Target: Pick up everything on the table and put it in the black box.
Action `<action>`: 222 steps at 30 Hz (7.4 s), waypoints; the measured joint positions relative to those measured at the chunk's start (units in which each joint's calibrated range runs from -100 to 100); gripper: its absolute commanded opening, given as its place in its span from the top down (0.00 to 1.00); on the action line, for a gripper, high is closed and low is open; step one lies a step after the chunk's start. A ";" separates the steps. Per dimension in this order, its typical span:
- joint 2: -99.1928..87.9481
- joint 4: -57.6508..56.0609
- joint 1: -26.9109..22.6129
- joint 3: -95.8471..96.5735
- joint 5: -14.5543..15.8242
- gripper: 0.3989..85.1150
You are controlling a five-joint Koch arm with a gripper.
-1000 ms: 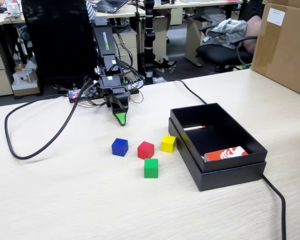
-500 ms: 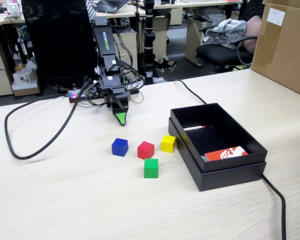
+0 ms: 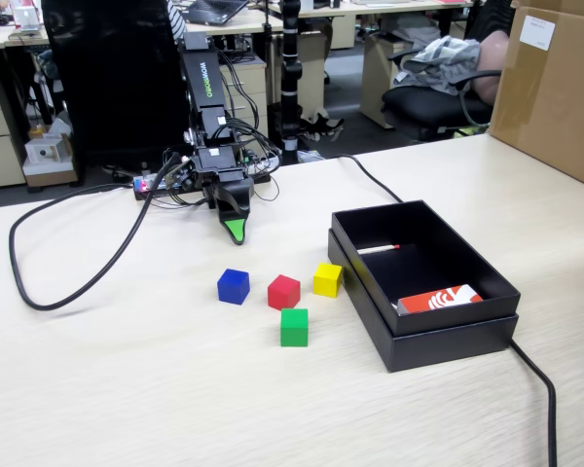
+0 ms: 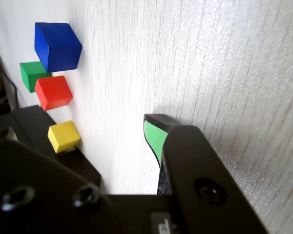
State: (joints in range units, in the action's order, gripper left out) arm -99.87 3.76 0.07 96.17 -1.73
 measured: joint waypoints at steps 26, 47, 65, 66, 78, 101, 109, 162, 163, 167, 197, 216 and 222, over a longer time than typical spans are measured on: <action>0.00 0.00 0.00 0.00 0.00 0.41; 0.00 0.00 -0.05 0.00 0.00 0.44; 33.53 -39.57 3.71 -49.38 4.30 0.46; 37.67 -40.81 4.10 -52.85 4.40 0.46; 75.86 -46.07 5.32 -76.40 3.81 0.51; 58.64 -59.08 -5.76 -93.38 4.93 0.91; 90.87 -59.08 -13.97 -114.92 5.71 0.91; 110.94 -74.56 -2.54 -119.31 -2.54 0.63; 111.97 -74.56 -2.54 -119.40 -2.25 0.67; 114.95 -74.56 -2.20 -121.31 -1.66 0.88; 120.78 -74.87 -15.87 -141.85 5.57 0.93; 105.11 -74.87 -12.75 -138.02 6.74 0.68; 94.11 -74.87 -7.42 -138.02 5.08 0.68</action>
State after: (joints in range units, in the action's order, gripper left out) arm -5.76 -71.12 -7.35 -41.85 3.35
